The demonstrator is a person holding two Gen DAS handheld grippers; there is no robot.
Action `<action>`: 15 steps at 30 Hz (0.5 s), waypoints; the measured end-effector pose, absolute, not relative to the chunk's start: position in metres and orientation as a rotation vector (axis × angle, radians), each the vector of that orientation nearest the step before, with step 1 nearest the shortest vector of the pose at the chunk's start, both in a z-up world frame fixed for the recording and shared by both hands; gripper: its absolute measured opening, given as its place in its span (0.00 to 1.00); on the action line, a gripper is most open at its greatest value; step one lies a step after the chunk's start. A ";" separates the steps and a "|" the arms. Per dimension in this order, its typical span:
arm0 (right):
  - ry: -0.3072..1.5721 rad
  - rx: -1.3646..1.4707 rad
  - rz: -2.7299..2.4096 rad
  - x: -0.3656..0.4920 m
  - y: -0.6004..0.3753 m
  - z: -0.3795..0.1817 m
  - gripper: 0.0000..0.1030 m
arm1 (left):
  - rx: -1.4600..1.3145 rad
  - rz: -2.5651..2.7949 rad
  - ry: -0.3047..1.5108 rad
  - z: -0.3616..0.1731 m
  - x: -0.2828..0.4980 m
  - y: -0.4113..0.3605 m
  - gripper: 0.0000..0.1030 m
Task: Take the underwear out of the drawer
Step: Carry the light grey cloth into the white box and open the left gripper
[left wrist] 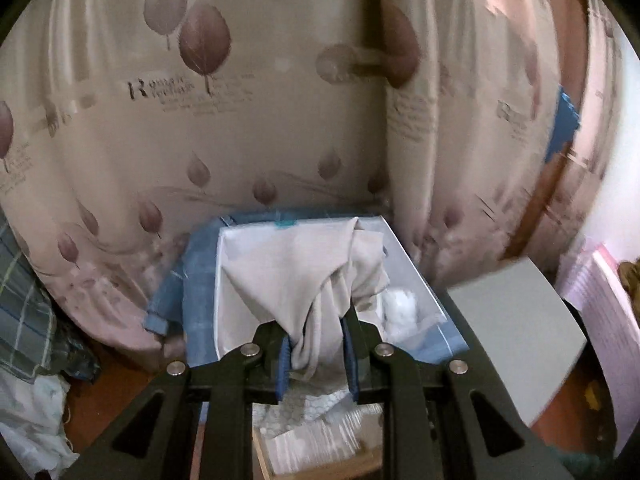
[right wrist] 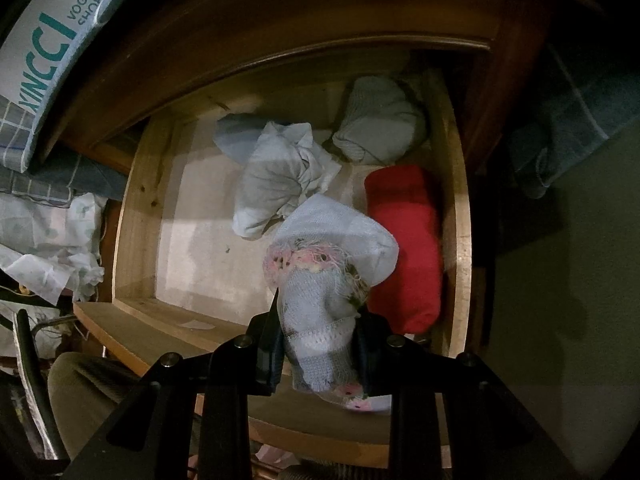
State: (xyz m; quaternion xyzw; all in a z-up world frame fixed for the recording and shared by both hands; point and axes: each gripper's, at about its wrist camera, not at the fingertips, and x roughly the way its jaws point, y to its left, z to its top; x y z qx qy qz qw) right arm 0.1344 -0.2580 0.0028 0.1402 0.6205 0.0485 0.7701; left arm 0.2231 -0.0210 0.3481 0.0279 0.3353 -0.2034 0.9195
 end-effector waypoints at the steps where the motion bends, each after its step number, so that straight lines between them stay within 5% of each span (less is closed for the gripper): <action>1: 1.346 0.305 0.106 0.134 -0.258 0.003 0.25 | 0.061 -0.410 0.687 0.350 0.233 -0.024 0.21; 15: 1.349 0.319 0.123 0.136 -0.257 0.004 0.25 | 0.110 -0.275 0.784 0.284 0.337 -0.051 0.21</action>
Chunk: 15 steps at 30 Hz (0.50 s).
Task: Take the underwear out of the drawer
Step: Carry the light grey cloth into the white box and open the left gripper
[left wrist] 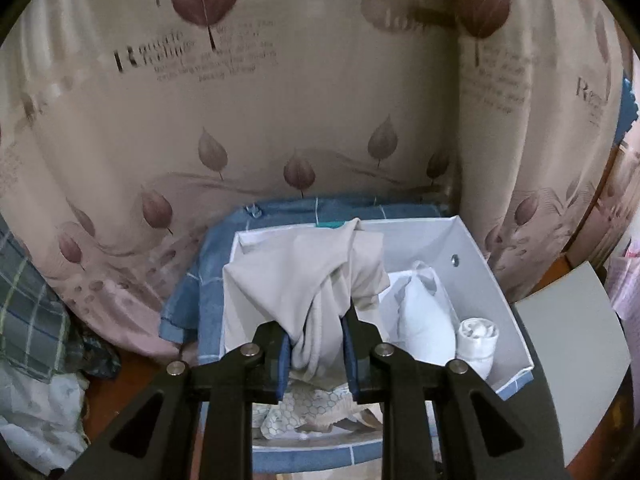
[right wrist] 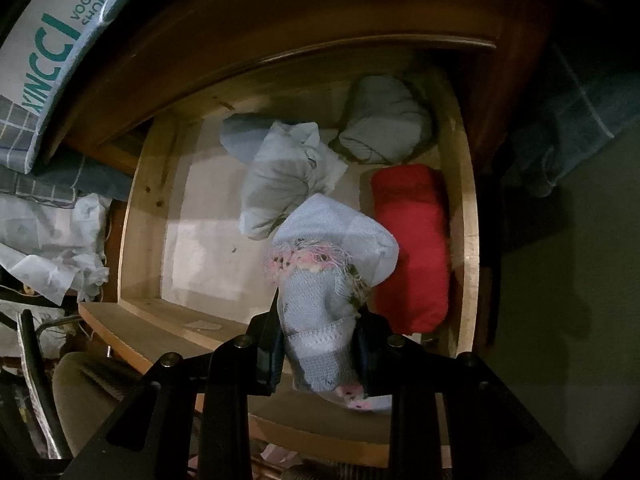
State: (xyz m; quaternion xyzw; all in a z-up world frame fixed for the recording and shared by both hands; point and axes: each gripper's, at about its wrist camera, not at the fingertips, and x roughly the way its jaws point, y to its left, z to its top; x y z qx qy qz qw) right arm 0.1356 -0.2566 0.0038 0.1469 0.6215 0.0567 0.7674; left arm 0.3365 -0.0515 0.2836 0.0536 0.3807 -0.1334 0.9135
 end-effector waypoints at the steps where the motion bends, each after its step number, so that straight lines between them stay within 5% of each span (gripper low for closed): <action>1: 1.349 0.320 0.124 0.136 -0.256 0.004 0.25 | 0.105 -0.273 0.803 0.276 0.341 -0.052 0.21; 15: 1.350 0.321 0.125 0.137 -0.256 0.005 0.25 | 0.098 -0.257 0.892 0.221 0.349 -0.058 0.26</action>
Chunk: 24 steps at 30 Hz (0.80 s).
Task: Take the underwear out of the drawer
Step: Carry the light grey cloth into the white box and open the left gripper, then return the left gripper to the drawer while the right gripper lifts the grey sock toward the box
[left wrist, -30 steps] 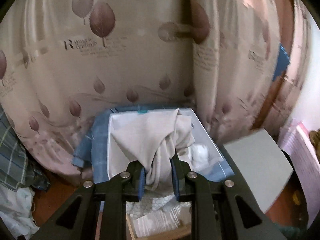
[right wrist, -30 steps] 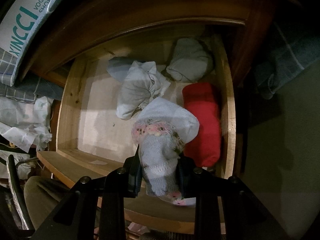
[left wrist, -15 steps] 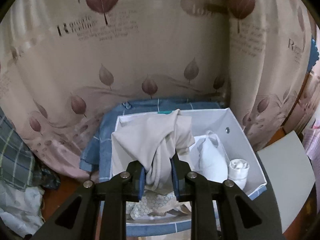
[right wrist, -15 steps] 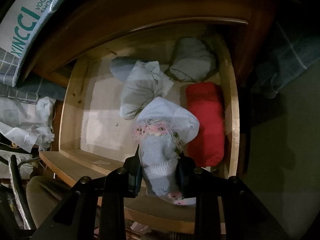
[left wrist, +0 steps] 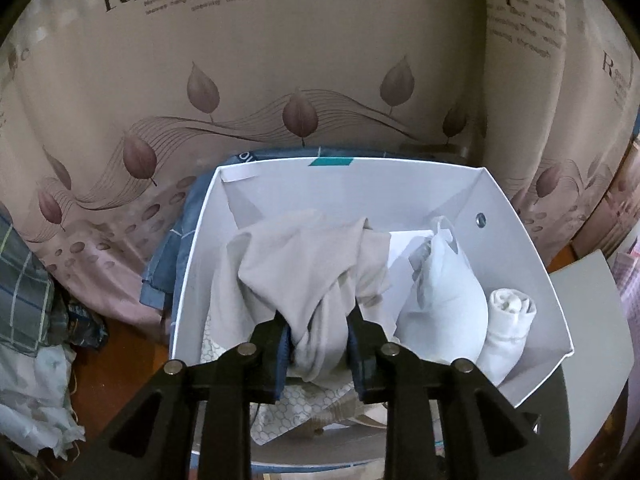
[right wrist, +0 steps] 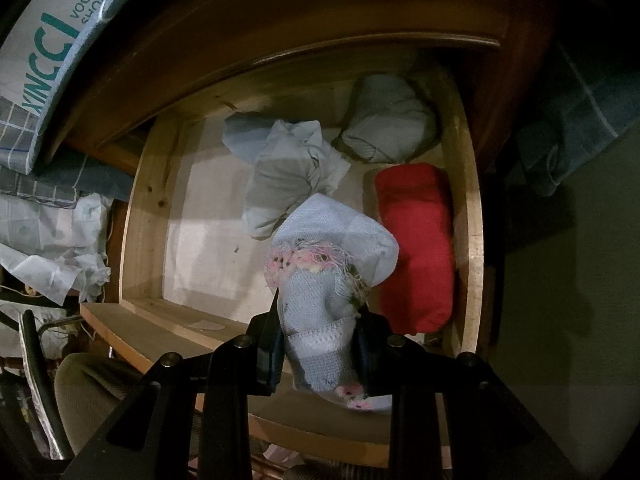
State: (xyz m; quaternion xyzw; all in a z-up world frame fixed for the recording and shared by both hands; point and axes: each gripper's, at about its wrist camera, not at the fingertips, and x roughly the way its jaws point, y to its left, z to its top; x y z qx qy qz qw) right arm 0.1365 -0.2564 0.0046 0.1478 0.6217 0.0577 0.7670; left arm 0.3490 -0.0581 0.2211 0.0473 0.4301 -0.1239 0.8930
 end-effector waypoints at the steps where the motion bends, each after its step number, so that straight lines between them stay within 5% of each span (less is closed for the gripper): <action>1: 1.350 0.321 0.126 0.136 -0.256 0.004 0.25 | 0.096 -0.255 0.888 0.222 0.347 -0.059 0.27; 15: 1.356 0.314 0.124 0.134 -0.255 0.006 0.26 | 0.098 -0.257 0.809 0.243 0.323 -0.057 0.49; 24: 1.360 0.311 0.124 0.135 -0.256 0.006 0.26 | 0.104 -0.256 0.737 0.262 0.299 -0.049 0.52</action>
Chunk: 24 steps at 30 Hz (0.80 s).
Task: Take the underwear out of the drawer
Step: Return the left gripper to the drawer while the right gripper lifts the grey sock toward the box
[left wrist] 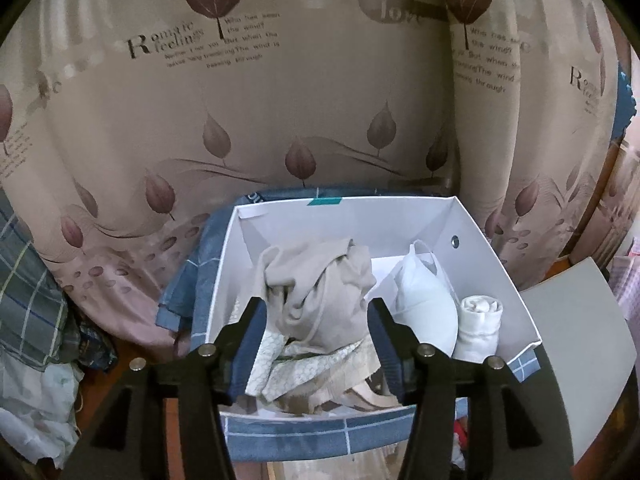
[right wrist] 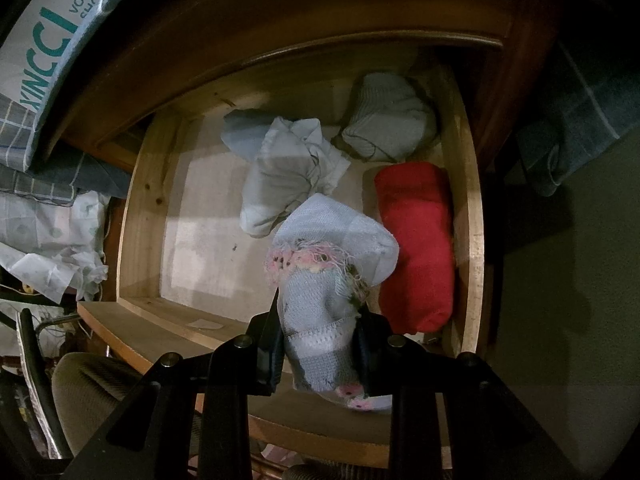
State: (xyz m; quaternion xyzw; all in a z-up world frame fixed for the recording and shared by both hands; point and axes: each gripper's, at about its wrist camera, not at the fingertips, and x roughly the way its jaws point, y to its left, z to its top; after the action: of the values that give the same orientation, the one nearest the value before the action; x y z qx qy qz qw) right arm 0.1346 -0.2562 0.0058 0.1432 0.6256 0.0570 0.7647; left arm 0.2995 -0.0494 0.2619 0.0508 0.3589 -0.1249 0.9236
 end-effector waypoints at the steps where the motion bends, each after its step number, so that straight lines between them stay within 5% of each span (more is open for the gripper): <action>1: 1.360 0.310 0.121 0.134 -0.257 0.006 0.26 | 0.104 -0.259 0.724 0.264 0.294 -0.047 0.53; 15: 1.369 0.294 0.109 0.137 -0.255 0.004 0.26 | 0.054 -0.254 0.690 0.253 0.234 -0.005 0.57; 24: 1.376 0.277 0.099 0.138 -0.252 0.003 0.26 | 0.091 -0.221 0.815 0.178 0.207 -0.001 0.58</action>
State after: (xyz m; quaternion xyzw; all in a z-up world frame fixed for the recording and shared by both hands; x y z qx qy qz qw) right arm 0.1379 -0.2522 0.0029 0.1274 0.6328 0.0457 0.7624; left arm 0.2065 -0.0009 0.1779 0.0442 0.3952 -0.1073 0.9112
